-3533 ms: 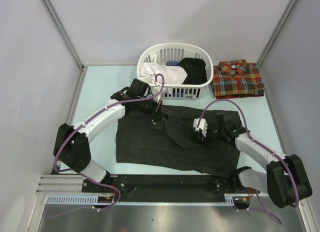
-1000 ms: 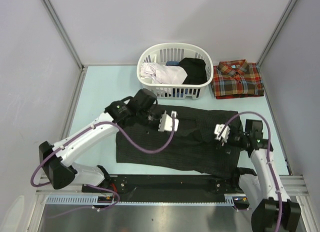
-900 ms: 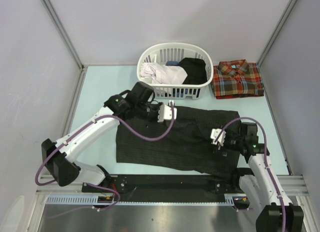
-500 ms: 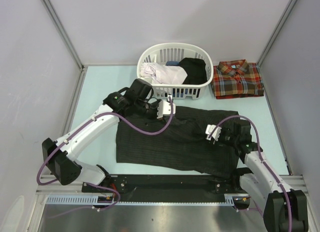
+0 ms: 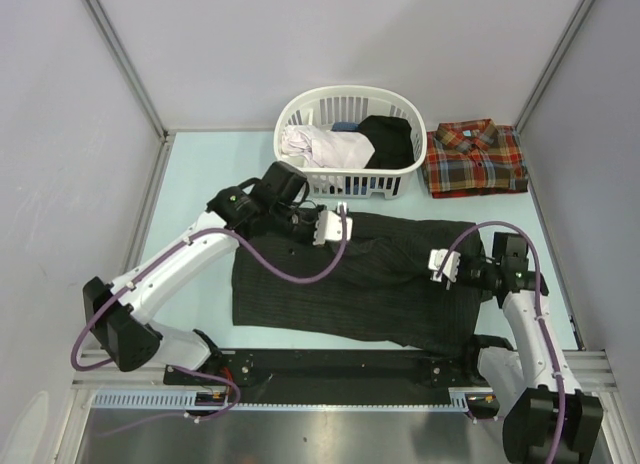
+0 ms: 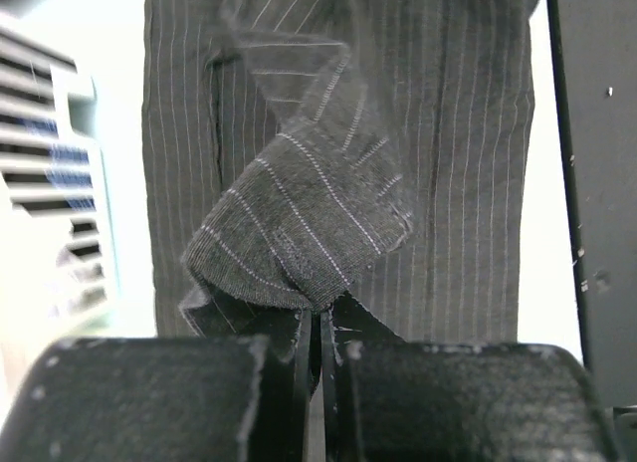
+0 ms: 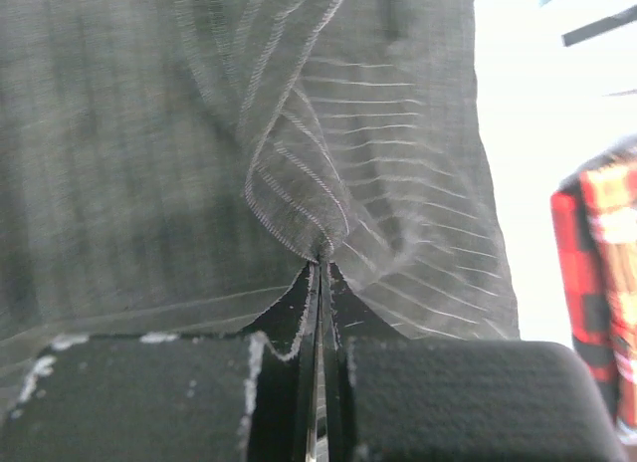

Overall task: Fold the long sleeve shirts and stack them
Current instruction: Fold the shirt

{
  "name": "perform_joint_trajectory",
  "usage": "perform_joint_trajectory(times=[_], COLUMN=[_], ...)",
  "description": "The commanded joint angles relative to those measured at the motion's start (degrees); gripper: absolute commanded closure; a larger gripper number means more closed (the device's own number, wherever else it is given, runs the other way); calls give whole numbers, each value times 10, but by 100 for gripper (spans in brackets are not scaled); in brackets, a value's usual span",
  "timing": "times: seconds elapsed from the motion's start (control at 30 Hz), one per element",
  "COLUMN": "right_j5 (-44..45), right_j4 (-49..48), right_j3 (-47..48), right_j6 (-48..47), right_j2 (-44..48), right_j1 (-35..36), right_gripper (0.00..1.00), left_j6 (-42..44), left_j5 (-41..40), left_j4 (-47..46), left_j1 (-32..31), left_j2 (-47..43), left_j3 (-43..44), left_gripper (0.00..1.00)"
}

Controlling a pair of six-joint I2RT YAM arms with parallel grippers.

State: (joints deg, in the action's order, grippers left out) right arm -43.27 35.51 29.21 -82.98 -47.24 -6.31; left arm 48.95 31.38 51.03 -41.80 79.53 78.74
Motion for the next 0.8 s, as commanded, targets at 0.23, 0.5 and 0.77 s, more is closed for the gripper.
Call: perform_joint_trajectory(times=[0.23, 0.5, 0.77], right_j5=[12, 34, 82], right_j4=[258, 254, 143], right_j3=[29, 200, 252], right_j6=[-263, -29, 228], right_j2=[-115, -169, -274], right_j1=[-1, -20, 55], right_gripper=[89, 30, 46], left_j6=[150, 77, -78], left_j5=[-65, -67, -47], left_j4=[-22, -94, -145], left_j1=[-151, -193, -143], left_j2=[-110, -118, -100], left_j3=[-99, -162, -156], left_gripper=[100, 100, 100])
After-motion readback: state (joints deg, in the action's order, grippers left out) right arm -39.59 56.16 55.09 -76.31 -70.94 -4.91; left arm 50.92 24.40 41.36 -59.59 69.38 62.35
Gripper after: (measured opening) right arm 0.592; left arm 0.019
